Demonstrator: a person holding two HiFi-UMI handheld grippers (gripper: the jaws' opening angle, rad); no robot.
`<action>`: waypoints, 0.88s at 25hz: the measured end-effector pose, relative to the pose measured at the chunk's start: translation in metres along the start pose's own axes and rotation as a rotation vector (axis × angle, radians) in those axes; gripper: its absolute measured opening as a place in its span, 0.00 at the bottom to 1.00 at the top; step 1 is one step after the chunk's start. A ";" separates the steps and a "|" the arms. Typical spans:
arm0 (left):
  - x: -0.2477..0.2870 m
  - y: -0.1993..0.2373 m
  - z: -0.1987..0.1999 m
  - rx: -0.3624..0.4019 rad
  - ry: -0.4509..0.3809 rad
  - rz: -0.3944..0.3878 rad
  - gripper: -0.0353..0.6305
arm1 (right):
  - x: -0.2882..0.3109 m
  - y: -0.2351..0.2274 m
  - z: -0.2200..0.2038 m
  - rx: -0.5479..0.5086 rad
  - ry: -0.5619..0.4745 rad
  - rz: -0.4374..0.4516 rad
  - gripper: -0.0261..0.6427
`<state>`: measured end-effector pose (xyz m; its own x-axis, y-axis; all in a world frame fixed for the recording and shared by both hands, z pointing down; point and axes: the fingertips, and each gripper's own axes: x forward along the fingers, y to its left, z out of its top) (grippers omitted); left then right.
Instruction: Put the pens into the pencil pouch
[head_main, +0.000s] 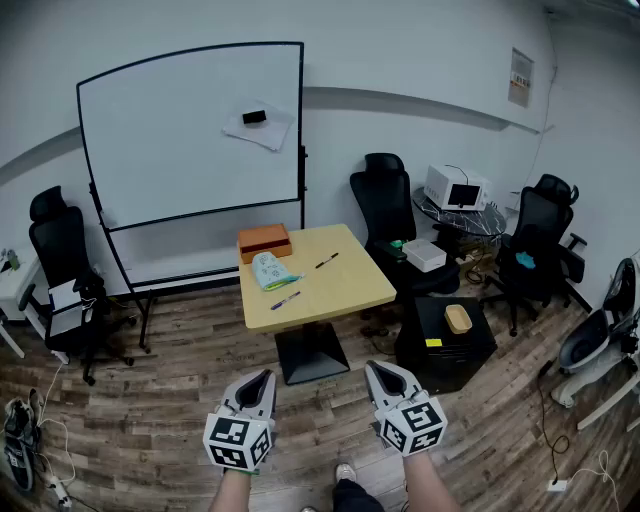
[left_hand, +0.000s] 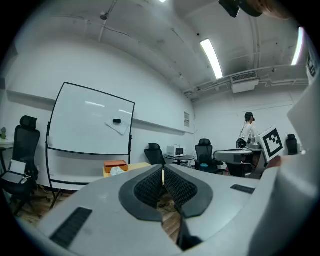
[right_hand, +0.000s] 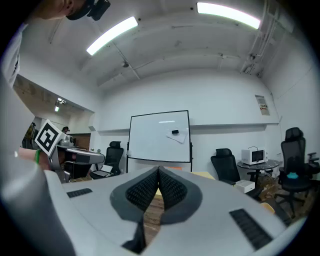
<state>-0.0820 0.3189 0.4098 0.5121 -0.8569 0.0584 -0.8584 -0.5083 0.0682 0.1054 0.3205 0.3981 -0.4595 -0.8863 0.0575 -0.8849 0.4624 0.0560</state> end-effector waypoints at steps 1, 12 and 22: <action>0.000 -0.001 0.000 0.001 -0.001 0.000 0.09 | 0.000 0.000 0.000 -0.001 0.000 0.001 0.04; 0.003 -0.009 0.001 0.005 -0.004 -0.004 0.09 | -0.006 -0.003 -0.002 0.002 -0.002 0.009 0.04; 0.002 -0.013 0.000 0.018 -0.008 -0.011 0.09 | -0.009 -0.001 -0.002 0.007 -0.015 0.024 0.04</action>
<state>-0.0696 0.3233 0.4088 0.5216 -0.8517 0.0502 -0.8530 -0.5194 0.0508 0.1105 0.3281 0.3997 -0.4813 -0.8755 0.0442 -0.8743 0.4830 0.0482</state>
